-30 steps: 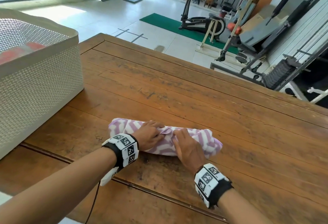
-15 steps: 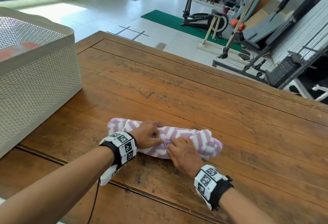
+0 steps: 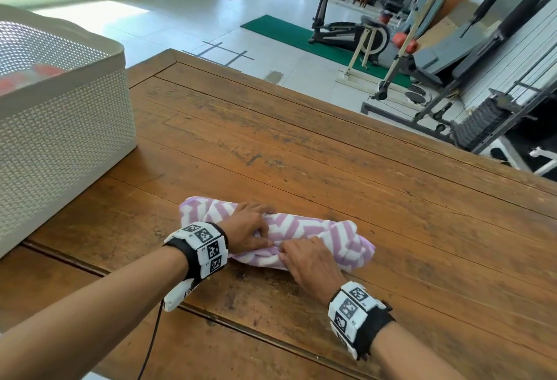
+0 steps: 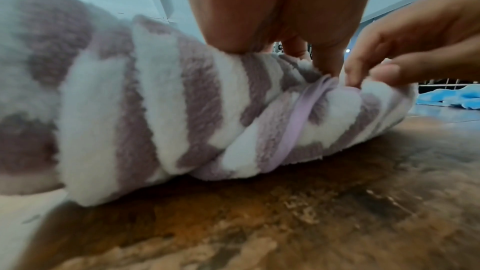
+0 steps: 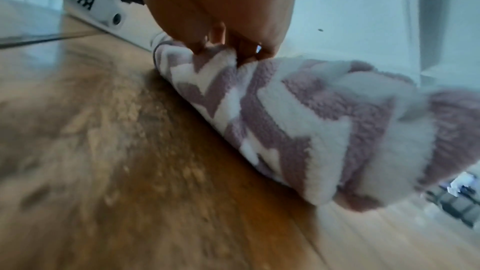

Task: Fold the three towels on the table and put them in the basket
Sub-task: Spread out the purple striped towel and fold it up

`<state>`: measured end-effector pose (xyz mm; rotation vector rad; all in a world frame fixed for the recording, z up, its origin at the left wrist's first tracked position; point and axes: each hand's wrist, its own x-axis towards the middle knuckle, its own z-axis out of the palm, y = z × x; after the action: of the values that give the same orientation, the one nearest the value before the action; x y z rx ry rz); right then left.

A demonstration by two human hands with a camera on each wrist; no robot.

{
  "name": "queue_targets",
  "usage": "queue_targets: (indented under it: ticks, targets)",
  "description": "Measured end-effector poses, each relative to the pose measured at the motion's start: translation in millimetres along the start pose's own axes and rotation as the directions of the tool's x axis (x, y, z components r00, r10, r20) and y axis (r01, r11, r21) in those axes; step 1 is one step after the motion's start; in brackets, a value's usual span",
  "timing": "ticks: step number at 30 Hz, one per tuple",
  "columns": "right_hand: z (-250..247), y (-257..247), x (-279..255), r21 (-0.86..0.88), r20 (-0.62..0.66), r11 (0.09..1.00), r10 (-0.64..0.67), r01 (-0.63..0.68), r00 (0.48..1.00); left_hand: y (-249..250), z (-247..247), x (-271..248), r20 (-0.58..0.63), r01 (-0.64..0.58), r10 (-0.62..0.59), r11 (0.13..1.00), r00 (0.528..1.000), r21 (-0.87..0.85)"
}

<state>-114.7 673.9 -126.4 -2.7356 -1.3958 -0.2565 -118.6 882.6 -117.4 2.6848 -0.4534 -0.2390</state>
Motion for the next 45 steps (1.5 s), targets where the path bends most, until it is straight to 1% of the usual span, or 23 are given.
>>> queue_targets:
  ticks: [3, 4, 6, 8, 9, 12, 14, 15, 17, 19, 21, 22, 24, 26, 27, 28, 31, 33, 34, 36, 39, 43, 45]
  targets:
    - [1.5, -0.2, -8.1, -0.087, 0.041, 0.996, -0.027, 0.03, 0.999, -0.3, -0.9, 1.2, -0.001, 0.012, -0.012, 1.0, 1.0, -0.008]
    - [1.2, -0.1, -8.7, -0.036, 0.039, 0.999, -0.007, 0.008, 0.999, -0.8, 0.6, -0.6, -0.011, 0.003, -0.003, 1.0, 1.0, -0.006]
    - [-3.4, -1.9, -4.3, 0.189, 0.041, 0.978, 0.086, -0.092, 0.995, -2.8, 4.4, -4.8, -0.047, -0.029, 0.03, 1.0, 0.998, 0.007]
    - [-7.8, -4.0, 1.7, 0.292, 0.094, 0.939, 0.159, -0.18, 0.983, -2.9, 5.8, -6.3, -0.071, -0.046, 0.047, 0.999, 0.996, 0.013]
    - [-9.3, -5.0, 3.3, 0.25, 0.125, 0.952, 0.151, -0.178, 0.981, -3.3, 5.1, -5.4, -0.074, -0.044, 0.045, 0.999, 0.996, 0.011]
    - [-10.2, -6.6, 6.6, 0.065, 0.184, 0.996, 0.053, -0.066, 0.982, -4.5, 2.7, -3.9, -0.054, -0.044, 0.045, 0.999, 0.998, 0.004]
    - [-10.6, -4.3, 9.3, 0.088, 0.231, 0.995, 0.026, -0.048, 0.973, -4.8, 4.0, -6.1, -0.062, -0.064, 0.064, 0.998, 0.996, 0.004]
    - [-12.1, -2.6, 10.0, 0.142, 0.249, 0.986, 0.044, -0.081, 0.967, -4.3, 4.8, -8.0, -0.067, -0.069, 0.07, 0.997, 0.995, 0.014]
    - [-16.0, 1.4, 11.1, 0.306, 0.276, 0.925, 0.141, -0.226, 0.951, -1.3, 4.5, -11.9, -0.056, -0.065, 0.067, 0.997, 0.996, 0.041]
    - [-18.6, 6.7, 15.3, 0.496, 0.26, 0.795, 0.247, -0.349, 0.933, -0.5, 3.3, -13.2, 0.013, -0.08, 0.079, 0.991, 0.997, 0.11]
    - [-19.8, 9.3, 19.6, 0.636, 0.225, 0.673, 0.307, -0.378, 0.925, -2.6, 5.2, -11.5, 0.036, -0.119, 0.115, 0.978, 0.993, 0.171]
    - [-21.1, 9.3, 19.4, 0.661, 0.218, 0.655, 0.298, -0.365, 0.929, -3.6, 6.4, -10.4, 0.019, -0.126, 0.125, 0.978, 0.992, 0.164]
    - [-25.6, 3.4, 15.2, 0.623, 0.219, 0.723, 0.203, -0.297, 0.954, -5.9, 8.7, -8.2, -0.018, -0.123, 0.126, 0.985, 0.992, 0.117]
    - [-21.9, -2.2, 5.3, 0.453, 0.225, 0.875, 0.071, -0.169, 0.972, -6.9, 8.4, -6.5, -0.015, -0.114, 0.116, 0.989, 0.993, 0.098]
    - [-18.8, -3.8, 1.4, 0.394, 0.211, 0.911, 0.043, -0.125, 0.977, -7.5, 6.7, -6.4, -0.001, -0.107, 0.107, 0.99, 0.994, 0.092]
    - [-15.7, -4.9, -1.8, 0.403, 0.168, 0.907, 0.055, -0.119, 0.984, -7.1, 4.5, -6.7, 0.024, -0.095, 0.093, 0.992, 0.995, 0.077]
    - [-10.7, -3.9, -2.8, 0.55, 0.038, 0.808, 0.228, -0.211, 0.973, -1.9, -3.1, -7.0, 0.082, -0.035, 0.034, 0.999, 0.996, 0.012]
    - [-7.0, -3.8, 0.3, 0.472, -0.053, 0.858, 0.26, -0.205, 0.964, 1.3, -6.6, -6.3, 0.095, 0.008, -0.004, 0.999, 0.995, -0.039]
    - [-5.8, -5.1, 2.0, 0.401, -0.055, 0.889, 0.263, -0.22, 0.963, 2.7, -7.7, -5.5, 0.095, 0.014, -0.009, 0.999, 0.995, -0.053]
    - [-6.4, -11.4, 6.5, 0.285, 0.037, 0.913, 0.295, -0.293, 0.955, 2.7, -7.3, -5.2, 0.103, 0.015, -0.01, 0.998, 0.995, -0.056]
    - [-7.5, -11.7, 13.5, 0.26, 0.198, 0.892, 0.325, -0.369, 0.925, -1.5, -2.2, -4.6, 0.095, 0.021, -0.015, 0.998, 0.995, -0.067]
    - [-14.6, 6.8, 24.2, 0.425, 0.381, 0.797, 0.273, -0.43, 0.883, -5.4, 5.5, -5.2, -0.112, -0.025, 0.004, 0.982, 0.994, -0.185]
    - [-16.2, 11.2, 29.5, 0.43, 0.442, 0.793, 0.232, -0.432, 0.866, -5.4, 3.7, -6.6, -0.169, -0.052, 0.007, 0.963, 0.986, -0.263]
